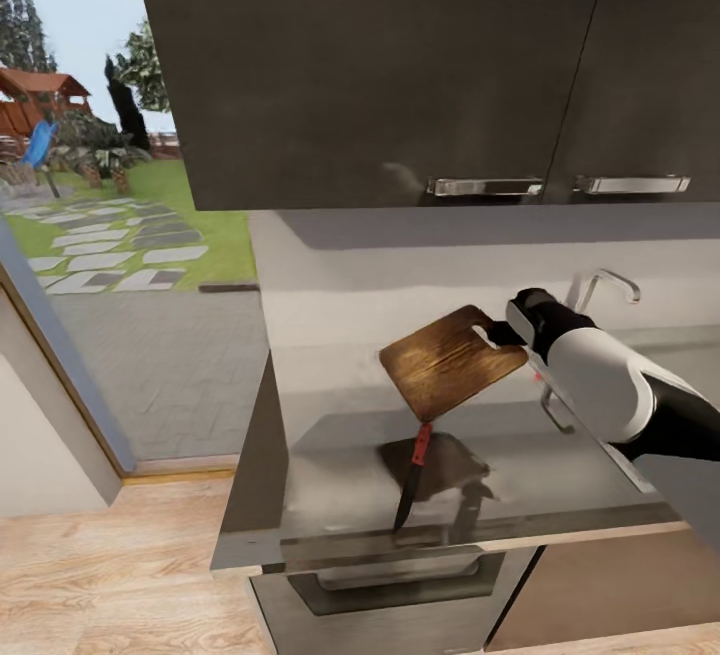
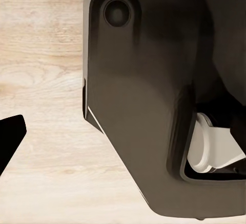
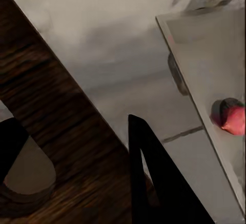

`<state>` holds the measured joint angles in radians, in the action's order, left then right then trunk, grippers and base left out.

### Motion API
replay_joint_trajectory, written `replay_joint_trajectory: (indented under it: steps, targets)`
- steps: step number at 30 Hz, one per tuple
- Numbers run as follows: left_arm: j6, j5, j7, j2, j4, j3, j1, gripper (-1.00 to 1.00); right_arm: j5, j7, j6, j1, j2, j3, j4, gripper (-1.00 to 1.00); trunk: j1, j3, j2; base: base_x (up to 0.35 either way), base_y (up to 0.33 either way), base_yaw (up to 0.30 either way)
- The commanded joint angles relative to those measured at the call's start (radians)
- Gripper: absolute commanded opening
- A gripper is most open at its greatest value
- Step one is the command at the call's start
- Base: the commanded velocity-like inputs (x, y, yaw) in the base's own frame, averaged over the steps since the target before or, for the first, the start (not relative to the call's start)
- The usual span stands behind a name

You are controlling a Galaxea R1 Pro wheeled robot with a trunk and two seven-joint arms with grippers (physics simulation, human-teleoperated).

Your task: In the kitchen, take the Vidalia onion out of the sink, dice it on the chopping board with the paring knife, put the diced onion into the bowl on the countertop, then place both the paring knife and the chopping board into the sink.

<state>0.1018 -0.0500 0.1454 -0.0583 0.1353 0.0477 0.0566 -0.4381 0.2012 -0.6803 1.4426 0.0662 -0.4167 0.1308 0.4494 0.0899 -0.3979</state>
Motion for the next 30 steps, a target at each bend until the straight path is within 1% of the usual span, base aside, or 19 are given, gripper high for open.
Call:
replay_joint_trajectory:
  steps: [1,4,8,9,10,11,15,16,18,21,24,25,29,30]
  targets:
    - [0.000,-0.005,0.006,0.000,0.001,0.005,0.000,1.00,0.002,0.005,-0.002,0.001,0.001,-0.010,0.000,-1.00,0.001,0.002,-0.002,0.000,0.000,0.000]
    - [-0.001,-0.005,0.006,0.000,0.001,0.005,0.000,1.00,0.002,0.015,-0.002,0.001,0.013,-0.016,-0.002,-1.00,0.001,0.002,-0.002,0.000,0.000,0.000]
    - [-0.001,-0.005,0.006,0.000,0.001,0.005,0.000,1.00,0.002,0.017,-0.003,0.001,0.021,-0.018,-0.003,-1.00,0.001,0.002,-0.002,0.000,0.000,0.000]
    - [-0.001,-0.005,0.006,0.000,0.001,0.005,0.000,1.00,0.003,0.018,-0.003,0.001,0.029,-0.019,-0.004,-1.00,0.001,0.002,-0.002,0.000,0.000,0.000]
    - [-0.001,-0.005,0.006,0.000,0.001,0.005,0.000,1.00,0.003,0.017,-0.004,0.001,0.049,-0.019,-0.010,-1.00,0.001,0.002,-0.002,0.000,0.000,0.000]
    - [-0.001,-0.005,0.006,0.000,0.001,0.005,0.000,1.00,0.004,0.017,-0.004,0.001,0.059,-0.019,-0.012,-1.00,0.001,0.002,-0.002,0.000,0.000,0.000]
    - [-0.001,-0.005,0.006,0.000,0.001,0.004,0.000,1.00,0.005,0.017,-0.004,0.001,0.085,-0.020,-0.022,-1.00,0.001,0.002,-0.002,0.000,0.000,0.000]
    - [0.000,-0.005,0.006,0.000,0.001,0.004,0.000,1.00,0.005,0.017,-0.004,0.001,0.097,-0.021,-0.042,-1.00,0.001,0.002,-0.002,0.000,0.000,0.000]
    - [-0.001,-0.005,0.005,0.000,0.001,0.004,0.000,1.00,0.006,0.014,-0.002,0.001,0.109,-0.022,-0.059,-1.00,0.001,0.002,-0.002,0.000,0.000,0.000]
    - [-0.001,-0.005,0.005,0.000,0.001,0.005,0.000,1.00,0.006,0.012,0.000,0.001,0.111,-0.022,-0.067,-1.00,0.001,0.002,-0.002,0.000,0.000,0.000]
    - [-0.001,-0.005,0.005,0.000,0.001,0.006,0.000,1.00,0.012,0.007,0.004,0.001,0.108,-0.022,-0.093,-1.00,0.001,0.002,-0.002,0.000,0.000,0.000]
    - [-0.001,-0.005,0.004,0.000,0.002,0.006,0.000,1.00,0.040,-0.005,0.006,0.001,0.106,-0.023,-0.101,-1.00,0.001,0.002,-0.002,0.000,0.000,0.000]
    - [-0.001,-0.005,0.004,0.001,0.003,0.007,0.000,1.00,0.210,-0.076,0.009,-0.018,0.108,-0.024,-0.107,-1.00,0.001,0.002,-0.002,0.000,0.000,0.000]
    - [-0.001,-0.005,0.004,0.001,0.003,0.007,0.000,1.00,0.240,-0.085,0.011,-0.025,0.108,-0.024,-0.107,-1.00,0.001,0.002,-0.002,0.000,0.000,0.000]
